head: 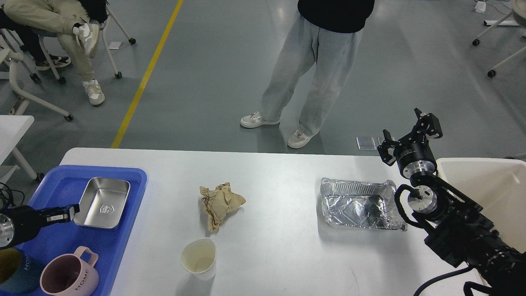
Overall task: Tidy desktop
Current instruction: 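Set the steel tin down in the blue tray and release it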
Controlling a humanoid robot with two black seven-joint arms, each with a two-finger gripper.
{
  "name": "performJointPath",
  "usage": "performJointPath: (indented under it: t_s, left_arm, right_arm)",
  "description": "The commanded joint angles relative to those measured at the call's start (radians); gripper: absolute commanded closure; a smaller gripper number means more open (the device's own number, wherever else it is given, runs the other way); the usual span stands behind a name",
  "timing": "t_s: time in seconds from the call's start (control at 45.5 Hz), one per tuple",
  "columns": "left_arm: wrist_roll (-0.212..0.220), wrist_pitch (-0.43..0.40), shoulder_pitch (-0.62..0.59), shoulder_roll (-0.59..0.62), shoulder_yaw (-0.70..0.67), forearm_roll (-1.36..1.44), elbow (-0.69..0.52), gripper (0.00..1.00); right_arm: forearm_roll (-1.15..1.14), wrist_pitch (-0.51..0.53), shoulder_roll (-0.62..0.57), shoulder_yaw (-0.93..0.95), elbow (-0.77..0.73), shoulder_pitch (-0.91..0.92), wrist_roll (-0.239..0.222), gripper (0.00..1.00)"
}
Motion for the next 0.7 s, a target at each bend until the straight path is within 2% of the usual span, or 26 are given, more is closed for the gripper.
performJointPath:
  t_s: [0.0,0.264,0.33,0.44,0.549,0.681]
  left_arm:
    - [0.003,-0.003,0.001,0.000,-0.001,-0.039,0.000,0.72]
    - [-0.003,-0.012,-0.002,0.005,-0.004,-0.052,-0.017,0.58]
    - [-0.005,-0.014,-0.008,0.017,-0.030,-0.051,-0.031,0.49]
    - [-0.008,-0.023,-0.011,0.049,-0.148,-0.051,-0.080,0.23]
    - [-0.044,-0.028,-0.008,0.078,-0.324,-0.049,-0.150,0.06]
    - [-0.046,-0.029,-0.023,0.069,-0.471,-0.048,-0.200,0.03]
  right_arm:
    - [0.001,0.000,-0.001,0.000,0.000,0.000,-0.001,0.00]
    - [0.001,0.000,0.001,0.000,0.000,0.001,-0.001,0.00]
    - [0.001,0.000,0.001,0.000,0.000,0.001,-0.001,0.00]
    - [0.001,0.000,0.001,0.000,0.000,0.003,-0.001,0.00]
    - [-0.001,0.000,-0.001,0.000,0.000,0.005,-0.003,0.00]
    - [-0.001,0.000,-0.004,0.000,0.000,0.005,-0.003,0.00]
